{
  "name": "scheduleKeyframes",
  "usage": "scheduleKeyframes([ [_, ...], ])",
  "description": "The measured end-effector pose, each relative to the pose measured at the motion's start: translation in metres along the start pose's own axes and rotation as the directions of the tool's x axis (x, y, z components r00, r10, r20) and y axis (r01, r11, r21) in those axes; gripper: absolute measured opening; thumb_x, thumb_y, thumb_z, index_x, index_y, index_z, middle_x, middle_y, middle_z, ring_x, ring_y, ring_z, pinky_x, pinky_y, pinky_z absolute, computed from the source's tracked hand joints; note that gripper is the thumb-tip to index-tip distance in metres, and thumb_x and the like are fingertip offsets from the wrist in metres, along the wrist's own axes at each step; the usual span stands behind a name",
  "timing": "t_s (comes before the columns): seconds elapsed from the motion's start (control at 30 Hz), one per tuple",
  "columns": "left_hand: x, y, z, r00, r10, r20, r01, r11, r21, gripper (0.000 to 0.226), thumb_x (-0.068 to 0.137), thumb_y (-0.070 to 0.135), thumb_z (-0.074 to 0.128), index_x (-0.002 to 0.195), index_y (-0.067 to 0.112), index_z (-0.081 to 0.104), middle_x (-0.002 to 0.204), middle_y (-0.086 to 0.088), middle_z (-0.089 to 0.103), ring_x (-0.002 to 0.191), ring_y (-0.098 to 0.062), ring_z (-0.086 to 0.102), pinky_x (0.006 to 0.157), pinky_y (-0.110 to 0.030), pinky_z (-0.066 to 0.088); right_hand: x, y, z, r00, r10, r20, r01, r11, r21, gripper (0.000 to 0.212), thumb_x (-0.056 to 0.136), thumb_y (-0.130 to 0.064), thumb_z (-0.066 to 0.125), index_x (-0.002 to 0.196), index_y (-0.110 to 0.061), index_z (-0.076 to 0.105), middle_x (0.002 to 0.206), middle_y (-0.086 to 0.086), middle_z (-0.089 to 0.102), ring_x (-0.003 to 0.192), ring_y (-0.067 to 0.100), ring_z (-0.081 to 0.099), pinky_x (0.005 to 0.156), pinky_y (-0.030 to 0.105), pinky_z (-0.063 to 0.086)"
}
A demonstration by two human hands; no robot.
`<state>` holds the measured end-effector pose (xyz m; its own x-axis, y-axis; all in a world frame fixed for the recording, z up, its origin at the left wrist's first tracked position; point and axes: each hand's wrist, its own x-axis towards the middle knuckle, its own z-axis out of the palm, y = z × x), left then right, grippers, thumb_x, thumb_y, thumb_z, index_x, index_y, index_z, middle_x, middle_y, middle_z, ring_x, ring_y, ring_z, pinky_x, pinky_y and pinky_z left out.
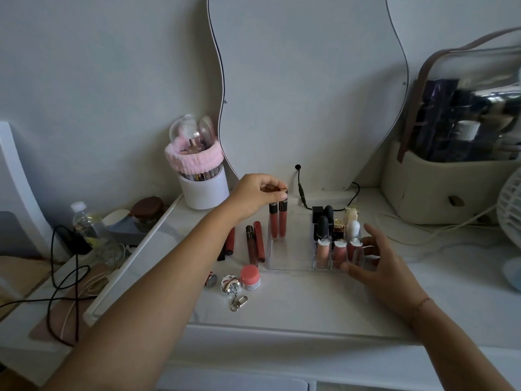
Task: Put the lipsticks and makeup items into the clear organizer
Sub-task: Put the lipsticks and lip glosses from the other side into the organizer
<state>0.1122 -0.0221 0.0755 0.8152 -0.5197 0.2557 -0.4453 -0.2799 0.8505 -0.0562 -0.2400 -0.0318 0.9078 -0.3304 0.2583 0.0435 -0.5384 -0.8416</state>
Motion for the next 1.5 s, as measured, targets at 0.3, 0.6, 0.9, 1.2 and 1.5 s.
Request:
scheduleKeyframes([
  [0.3, 0.000, -0.012, -0.001, 1.000, 0.001, -0.002, -0.001, 1.000, 0.007, 0.018, 0.077, 0.018, 0.074, 0.093, 0.023, 0.069, 0.087, 0.009, 0.068, 0.071, 0.012, 0.058, 0.069, -0.003, 0.045, 0.000, 0.000, 0.000, 1.000, 0.000, -0.001, 0.000, 1.000, -0.021, 0.091, 0.068, -0.029, 0.079, 0.142, -0.026, 0.026, 0.118, 0.000, 0.053, 0.101, 0.017, 0.056, 0.083, 0.026, 0.043],
  [0.6, -0.006, -0.017, -0.033, 0.996, -0.023, -0.082, 0.019, 0.999, -0.049, 0.019, 0.078, 0.032, 0.072, 0.096, 0.028, 0.068, 0.097, 0.009, 0.071, 0.088, 0.003, 0.064, 0.073, -0.004, 0.046, 0.000, -0.001, 0.000, 1.000, -0.019, 0.001, 0.019, 0.999, -0.040, 0.073, 0.073, -0.026, 0.075, 0.137, -0.025, 0.039, 0.120, 0.000, 0.052, 0.102, 0.015, 0.056, 0.083, 0.026, 0.045],
  [0.9, -0.006, -0.091, -0.057, 0.934, -0.337, -0.118, 0.351, 0.805, 0.478, 0.029, 0.073, 0.041, 0.074, 0.087, 0.016, 0.069, 0.090, -0.006, 0.071, 0.082, -0.017, 0.064, 0.079, -0.030, 0.050, -0.001, -0.002, 0.000, 1.000, -0.028, -0.005, 0.027, 0.998, -0.048, 0.064, 0.076, -0.025, 0.073, 0.132, -0.027, 0.043, 0.118, 0.000, 0.054, 0.097, 0.009, 0.057, 0.079, 0.021, 0.044],
  [1.2, -0.001, -0.096, -0.045, 0.929, -0.347, -0.131, 0.367, 0.809, 0.459, 0.027, 0.067, 0.033, 0.078, 0.088, 0.020, 0.068, 0.094, -0.002, 0.067, 0.092, -0.020, 0.062, 0.086, -0.035, 0.052, -0.001, -0.003, -0.001, 1.000, -0.021, 0.006, 0.021, 0.999, -0.046, 0.069, 0.076, -0.027, 0.073, 0.136, -0.026, 0.039, 0.120, 0.002, 0.053, 0.099, 0.013, 0.057, 0.080, 0.025, 0.045],
  [1.5, -0.013, -0.042, -0.055, 0.954, -0.139, -0.266, 0.124, 0.990, -0.073, 0.019, 0.074, 0.018, 0.076, 0.092, 0.022, 0.071, 0.092, -0.001, 0.069, 0.085, -0.011, 0.064, 0.075, -0.016, 0.052, 0.000, 0.001, 0.000, 0.999, -0.034, -0.001, 0.034, 0.999, -0.022, 0.070, 0.074, -0.026, 0.074, 0.135, -0.027, 0.040, 0.120, 0.001, 0.054, 0.100, 0.012, 0.057, 0.082, 0.026, 0.046],
])
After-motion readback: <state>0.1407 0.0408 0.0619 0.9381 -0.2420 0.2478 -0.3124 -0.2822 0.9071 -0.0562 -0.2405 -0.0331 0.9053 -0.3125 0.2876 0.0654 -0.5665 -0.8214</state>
